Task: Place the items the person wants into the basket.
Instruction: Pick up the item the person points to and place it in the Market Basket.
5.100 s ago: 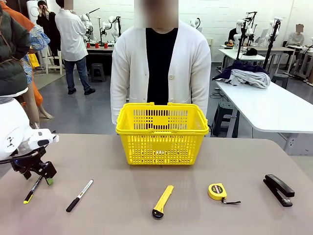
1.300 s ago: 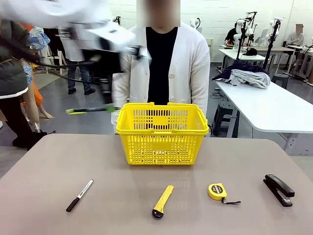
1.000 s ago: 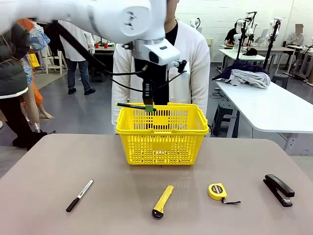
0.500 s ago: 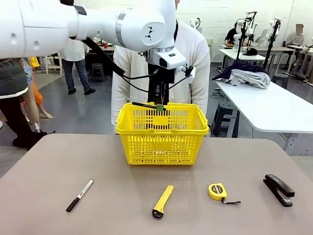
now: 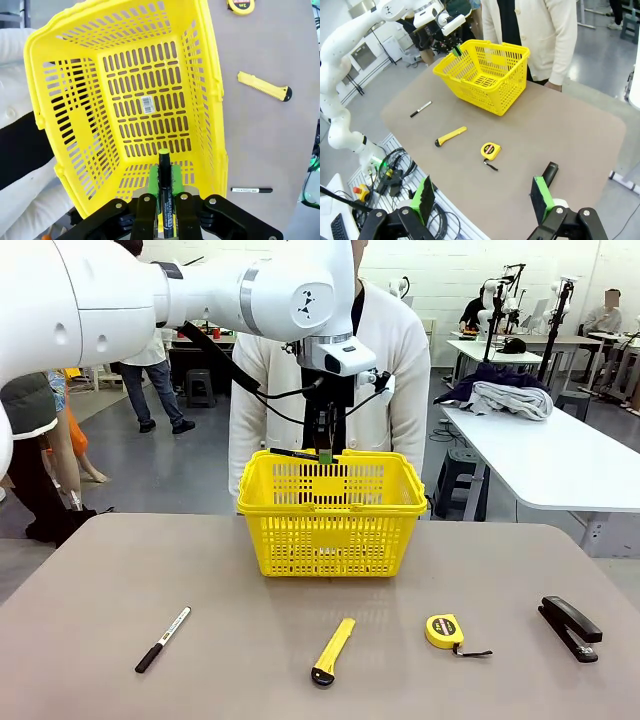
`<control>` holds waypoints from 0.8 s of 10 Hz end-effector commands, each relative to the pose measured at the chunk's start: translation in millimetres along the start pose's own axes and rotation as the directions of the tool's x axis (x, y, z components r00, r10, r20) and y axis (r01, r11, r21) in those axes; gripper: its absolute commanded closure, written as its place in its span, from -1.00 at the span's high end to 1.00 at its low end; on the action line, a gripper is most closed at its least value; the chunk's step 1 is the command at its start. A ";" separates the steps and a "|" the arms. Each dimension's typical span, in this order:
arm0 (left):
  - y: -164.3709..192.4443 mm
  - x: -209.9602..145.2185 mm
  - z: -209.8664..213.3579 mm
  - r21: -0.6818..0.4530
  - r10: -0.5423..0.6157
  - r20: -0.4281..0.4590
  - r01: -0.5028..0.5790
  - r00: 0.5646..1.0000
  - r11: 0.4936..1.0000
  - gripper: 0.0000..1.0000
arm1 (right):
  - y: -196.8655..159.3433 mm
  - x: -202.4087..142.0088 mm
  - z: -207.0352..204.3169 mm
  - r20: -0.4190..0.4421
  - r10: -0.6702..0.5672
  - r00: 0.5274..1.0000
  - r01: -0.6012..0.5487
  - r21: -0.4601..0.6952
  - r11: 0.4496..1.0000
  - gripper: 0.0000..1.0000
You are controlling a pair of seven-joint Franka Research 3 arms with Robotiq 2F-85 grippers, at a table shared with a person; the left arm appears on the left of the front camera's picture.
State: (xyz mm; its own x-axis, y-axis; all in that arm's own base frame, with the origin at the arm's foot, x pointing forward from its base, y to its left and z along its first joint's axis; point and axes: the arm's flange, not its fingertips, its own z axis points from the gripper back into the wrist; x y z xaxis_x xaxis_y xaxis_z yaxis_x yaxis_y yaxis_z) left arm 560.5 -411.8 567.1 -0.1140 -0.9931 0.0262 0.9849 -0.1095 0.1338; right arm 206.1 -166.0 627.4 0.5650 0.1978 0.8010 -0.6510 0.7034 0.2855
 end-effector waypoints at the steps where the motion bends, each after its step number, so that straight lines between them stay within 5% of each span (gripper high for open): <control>1: -6.5 -1.3 0.8 0.015 -0.005 -0.003 0.005 1.000 1.000 -0.78 | 0.2 0.9 -1.9 0.016 0.012 1.000 -0.012 0.022 1.000 1.00; 8: 40.3 -14.4 -54.0 -0.128 -0.026 0.134 0.043 0.991 0.991 -0.78 | 0.2 0.9 -1.9 0.016 0.012 1.000 -0.012 0.022 1.000 1.00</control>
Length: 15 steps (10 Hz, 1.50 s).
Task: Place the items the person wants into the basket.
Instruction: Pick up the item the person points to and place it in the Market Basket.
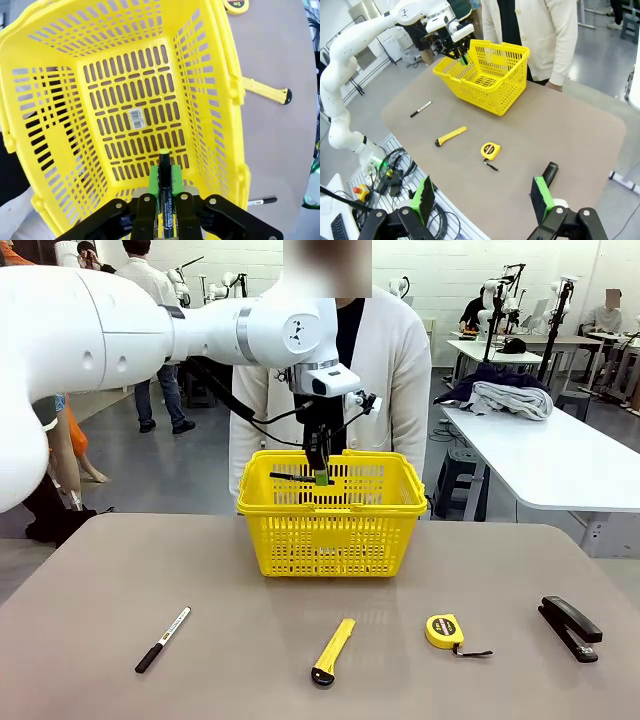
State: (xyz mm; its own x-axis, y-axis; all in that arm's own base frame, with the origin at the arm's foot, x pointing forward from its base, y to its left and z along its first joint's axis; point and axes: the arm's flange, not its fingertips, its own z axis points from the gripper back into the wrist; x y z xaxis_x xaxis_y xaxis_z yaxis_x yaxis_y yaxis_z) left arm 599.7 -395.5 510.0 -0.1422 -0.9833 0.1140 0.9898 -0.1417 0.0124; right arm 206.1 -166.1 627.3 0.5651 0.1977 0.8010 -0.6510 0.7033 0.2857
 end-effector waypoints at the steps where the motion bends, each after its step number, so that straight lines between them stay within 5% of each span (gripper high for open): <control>1: 15.8 6.2 -2.1 -0.017 0.005 0.048 -0.004 0.999 1.000 -0.78 | 0.2 1.0 -2.0 0.016 0.012 1.000 -0.012 0.022 1.000 1.00; 11: 35.6 18.1 -75.7 -0.014 0.074 -0.082 -0.075 0.994 0.997 -0.78 | 0.2 1.0 -2.0 0.016 0.012 1.000 -0.012 0.022 1.000 1.00; 12: 35.3 18.4 -76.6 -0.011 0.074 -0.087 -0.075 0.993 0.997 -0.03 | 0.2 1.0 -2.0 0.016 0.012 1.000 -0.012 0.022 1.000 1.00; 14: 33.6 16.5 -76.2 -0.011 0.072 -0.091 -0.073 0.993 0.997 1.00 | 0.2 1.0 -2.0 0.016 0.012 1.000 -0.012 0.022 1.000 1.00; 15: 33.5 16.4 -75.5 -0.011 0.073 -0.092 -0.074 0.993 0.997 1.00 | 0.2 1.0 -2.0 0.016 0.012 1.000 -0.012 0.022 1.000 1.00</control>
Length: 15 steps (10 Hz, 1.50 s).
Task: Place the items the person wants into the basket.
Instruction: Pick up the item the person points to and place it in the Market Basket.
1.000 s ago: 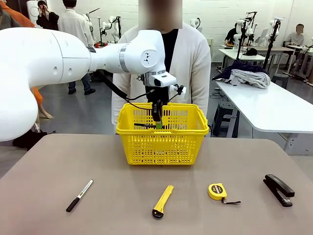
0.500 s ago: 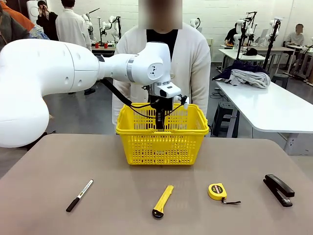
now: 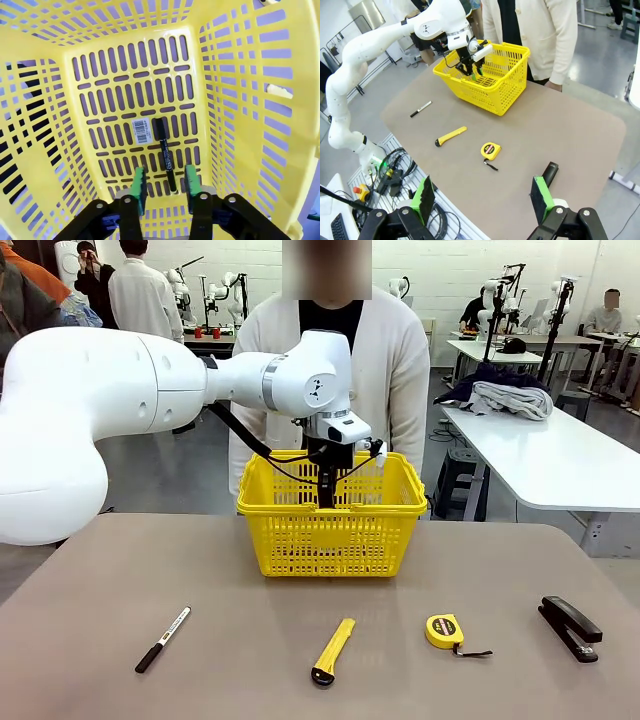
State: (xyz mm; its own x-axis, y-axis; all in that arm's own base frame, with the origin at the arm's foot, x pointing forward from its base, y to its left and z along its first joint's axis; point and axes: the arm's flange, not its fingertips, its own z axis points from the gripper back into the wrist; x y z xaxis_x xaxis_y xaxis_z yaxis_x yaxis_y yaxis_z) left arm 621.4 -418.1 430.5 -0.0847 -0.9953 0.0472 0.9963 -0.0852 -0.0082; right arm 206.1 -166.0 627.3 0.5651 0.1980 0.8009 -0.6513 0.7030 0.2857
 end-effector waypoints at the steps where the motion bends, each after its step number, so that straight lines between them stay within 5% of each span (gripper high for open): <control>1: 9.3 7.4 7.1 -0.003 0.018 -0.026 -0.018 1.000 1.000 1.00 | 0.2 1.0 -1.9 0.017 0.011 1.000 -0.012 0.021 1.000 1.00; 2: 9.2 7.7 7.5 -0.006 0.017 -0.027 -0.017 0.999 1.000 0.84 | 0.2 1.0 -1.9 0.017 0.011 1.000 -0.012 0.021 1.000 1.00; 3: 9.1 7.2 8.0 -0.006 0.016 -0.027 -0.016 1.000 1.000 1.00 | 0.2 1.0 -1.9 0.017 0.011 1.000 -0.012 0.021 1.000 1.00; 9: 6.0 -0.5 36.5 -0.031 0.062 -0.031 -0.063 0.998 0.998 1.00 | 0.2 1.0 -1.9 0.017 0.011 1.000 -0.012 0.021 1.000 1.00; 11: -48.5 -44.8 121.2 0.069 0.104 0.007 -0.105 0.995 0.992 1.00 | 0.2 1.0 -1.9 0.017 0.011 1.000 -0.012 0.021 1.000 1.00; 15: -151.9 -147.9 174.7 0.150 0.188 0.150 -0.211 0.971 0.966 1.00 | 0.2 1.0 -1.9 0.017 0.011 1.000 -0.012 0.021 1.000 1.00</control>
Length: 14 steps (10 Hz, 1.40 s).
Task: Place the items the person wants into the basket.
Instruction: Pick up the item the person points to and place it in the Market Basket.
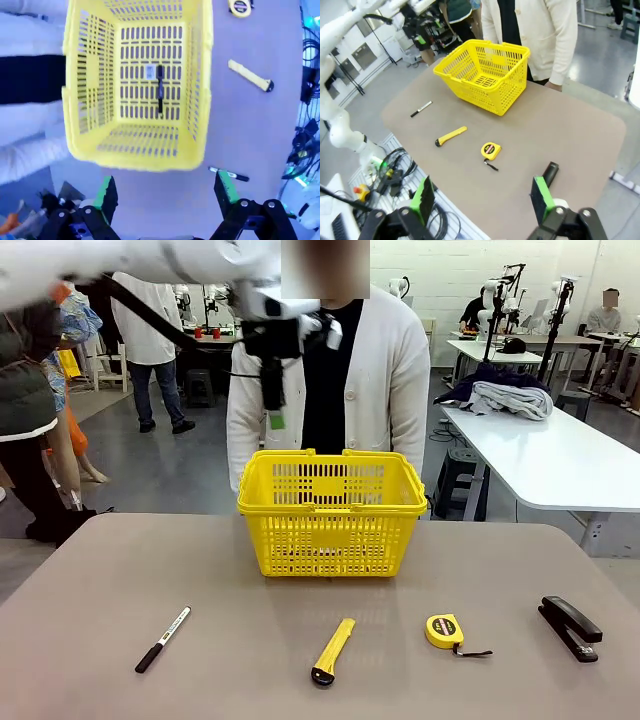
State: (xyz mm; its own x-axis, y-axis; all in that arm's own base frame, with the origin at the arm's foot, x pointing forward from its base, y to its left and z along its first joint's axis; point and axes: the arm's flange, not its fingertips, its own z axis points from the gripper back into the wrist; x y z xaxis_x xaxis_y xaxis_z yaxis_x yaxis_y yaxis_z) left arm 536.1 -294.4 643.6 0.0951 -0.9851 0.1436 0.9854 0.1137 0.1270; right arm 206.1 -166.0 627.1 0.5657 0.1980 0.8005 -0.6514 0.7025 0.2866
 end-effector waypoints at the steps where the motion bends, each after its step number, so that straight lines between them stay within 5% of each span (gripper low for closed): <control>1: -64.6 -82.8 -26.8 0.022 0.071 0.072 -0.073 0.995 0.997 1.00 | 0.3 1.1 -1.8 0.017 0.012 1.000 -0.012 0.020 1.000 1.00; 5: -82.6 -165.1 -22.5 0.031 0.252 0.145 -0.259 0.957 0.965 1.00 | 0.3 1.1 -1.8 0.017 0.012 1.000 -0.012 0.020 1.000 1.00; 7: -69.0 -159.8 -30.9 0.051 0.283 0.066 -0.287 0.957 0.957 1.00 | 0.3 1.1 -1.8 0.017 0.012 1.000 -0.012 0.020 1.000 1.00; 8: -79.3 -178.9 -22.9 0.016 0.271 0.118 -0.274 0.955 0.962 1.00 | 0.3 1.1 -1.8 0.017 0.012 1.000 -0.012 0.020 1.000 1.00; 14: -78.0 -177.3 -25.5 0.017 0.273 0.112 -0.276 0.956 0.961 1.00 | 0.3 1.1 -1.8 0.017 0.012 1.000 -0.012 0.020 1.000 1.00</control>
State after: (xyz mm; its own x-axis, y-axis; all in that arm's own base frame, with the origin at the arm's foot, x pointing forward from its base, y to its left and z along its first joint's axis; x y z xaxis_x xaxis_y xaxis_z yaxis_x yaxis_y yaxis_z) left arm 445.9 -132.3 583.1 0.3427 -0.8961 0.2822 0.9188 0.3823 0.0982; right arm 206.0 -165.3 628.1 0.5621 0.1906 0.8048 -0.6543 0.6977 0.2918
